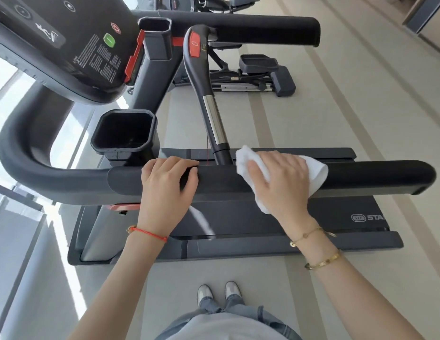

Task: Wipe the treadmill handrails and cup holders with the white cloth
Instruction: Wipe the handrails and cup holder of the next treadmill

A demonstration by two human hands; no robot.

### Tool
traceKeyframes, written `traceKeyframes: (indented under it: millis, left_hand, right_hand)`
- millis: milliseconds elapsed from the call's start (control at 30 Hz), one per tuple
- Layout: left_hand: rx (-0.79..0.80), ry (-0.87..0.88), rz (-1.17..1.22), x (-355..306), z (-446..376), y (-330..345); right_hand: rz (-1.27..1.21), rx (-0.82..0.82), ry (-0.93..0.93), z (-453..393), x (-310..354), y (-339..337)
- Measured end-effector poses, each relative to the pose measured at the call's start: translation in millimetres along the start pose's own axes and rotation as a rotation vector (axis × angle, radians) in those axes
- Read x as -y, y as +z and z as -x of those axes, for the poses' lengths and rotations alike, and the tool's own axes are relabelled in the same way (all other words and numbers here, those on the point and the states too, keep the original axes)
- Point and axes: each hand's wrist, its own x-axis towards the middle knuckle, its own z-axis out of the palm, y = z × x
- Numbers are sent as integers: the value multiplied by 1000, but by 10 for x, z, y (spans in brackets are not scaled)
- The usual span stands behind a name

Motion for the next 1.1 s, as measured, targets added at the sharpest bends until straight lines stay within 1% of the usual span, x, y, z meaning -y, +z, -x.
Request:
traceKeyframes:
  millis: [100,167,233,300,367,433,467,567,633,733,800,900,1000,1100]
  left_hand:
    - [12,6,-6,14,-2,3]
    - [16,6,-11,14,3,-4]
    - [13,3,-10,19,1,-10]
    - [6,3,3,22,2,-8]
    - [0,-9,10,6,0,-8]
    - [3,-16,5,-10,1,-3]
    - [5,-20,2,-17,-1,-4]
    - [22,-23,-18,-29,-15,-14]
    - [30,-25,-29,-41,-15,-12]
    - [20,-23,-55,-103,-22,15]
    - [4,-11,-62,-204,-27,67]
    - [-13,11,-38,-425,-53,189]
    - [9,24,-5,-688,-105,365]
    - [29,41,1,-1000,-165,567]
  right_hand:
    - [-57,53,-148,69,395,162]
    - [-91,63,-243,93,401,178]
    - [-103,64,-295,77,232,117]
    - [-59,49,-219,55,-18,23]
    - [16,10,-56,-26,-175,-48]
    - [78,-22,44,-96,-98,-18]
    - [89,-20,42,-113,16,30]
    - [34,-3,-69,-55,387,207]
    - [-1,-6,-132,-2,414,236]
    - [-47,-33,-259,32,227,178]
    - [-46,-33,-291,36,80,137]
    - [-39,-38,-250,35,-188,69]
    - [-30,-76,-222,44,-504,-13]
    - [-25,-81,-204,56,-843,-118]
